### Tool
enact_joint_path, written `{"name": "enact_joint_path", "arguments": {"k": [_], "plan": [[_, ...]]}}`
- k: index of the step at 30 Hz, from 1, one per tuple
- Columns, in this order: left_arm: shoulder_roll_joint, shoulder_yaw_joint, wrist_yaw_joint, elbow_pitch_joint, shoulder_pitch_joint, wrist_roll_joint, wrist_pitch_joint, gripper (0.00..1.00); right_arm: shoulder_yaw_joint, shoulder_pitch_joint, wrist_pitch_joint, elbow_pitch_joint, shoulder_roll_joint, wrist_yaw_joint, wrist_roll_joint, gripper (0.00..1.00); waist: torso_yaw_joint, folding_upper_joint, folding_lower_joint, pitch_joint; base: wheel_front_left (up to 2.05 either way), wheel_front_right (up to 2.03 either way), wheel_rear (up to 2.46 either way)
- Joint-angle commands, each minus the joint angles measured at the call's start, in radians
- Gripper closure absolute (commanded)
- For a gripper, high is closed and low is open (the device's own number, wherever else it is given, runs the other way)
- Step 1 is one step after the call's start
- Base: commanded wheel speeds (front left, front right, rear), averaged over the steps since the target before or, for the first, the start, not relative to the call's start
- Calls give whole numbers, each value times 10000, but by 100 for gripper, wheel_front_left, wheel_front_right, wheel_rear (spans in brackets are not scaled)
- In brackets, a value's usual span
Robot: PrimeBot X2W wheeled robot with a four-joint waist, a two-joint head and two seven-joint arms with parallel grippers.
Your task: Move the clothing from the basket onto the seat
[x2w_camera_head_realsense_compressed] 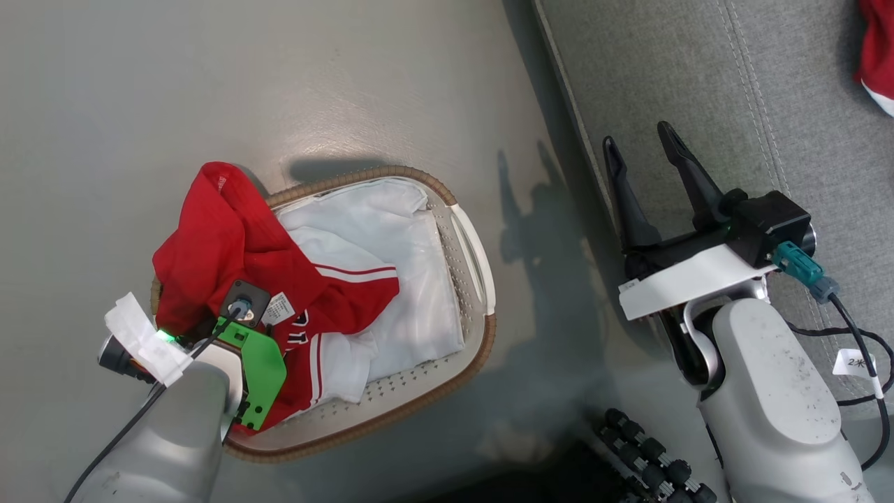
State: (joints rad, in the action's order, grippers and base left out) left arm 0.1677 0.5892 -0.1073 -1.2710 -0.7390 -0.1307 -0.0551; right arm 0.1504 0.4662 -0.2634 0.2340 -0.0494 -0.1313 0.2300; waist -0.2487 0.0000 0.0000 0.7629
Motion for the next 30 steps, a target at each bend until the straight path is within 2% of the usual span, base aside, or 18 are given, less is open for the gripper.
{"name": "enact_joint_path", "arguments": {"k": [1,2,3,10,15,22,30], "plan": [[-8,71,-79,-55,-117,-52,-38,0,32,145,-19,-32,-30,10,102,0,-55,0,0,67,0,0,0],[-42,97,-120,-60,-105,-103,-85,59,37,159,-19,-20,-30,10,116,0,-56,0,0,70,0,0,0],[-62,129,-154,-58,-92,-147,-171,100,41,173,-19,7,-30,10,111,0,-55,0,0,60,0,0,0],[-277,281,-240,-64,317,-517,-752,100,-53,113,-19,210,-30,10,76,0,21,0,0,-502,0,0,0],[-555,551,-249,137,766,-976,-1346,100,-118,-155,-19,381,-31,10,-75,0,150,0,0,-1396,0,0,0],[-917,1045,-251,893,1583,-1884,-1992,100,-347,-877,-19,818,-33,10,-355,0,575,0,0,-3188,0,0,0],[-1057,1135,-252,2339,2217,-2550,-2110,100,-550,-1717,-19,1120,-36,10,-580,0,910,0,0,-4666,0,0,0]]}}
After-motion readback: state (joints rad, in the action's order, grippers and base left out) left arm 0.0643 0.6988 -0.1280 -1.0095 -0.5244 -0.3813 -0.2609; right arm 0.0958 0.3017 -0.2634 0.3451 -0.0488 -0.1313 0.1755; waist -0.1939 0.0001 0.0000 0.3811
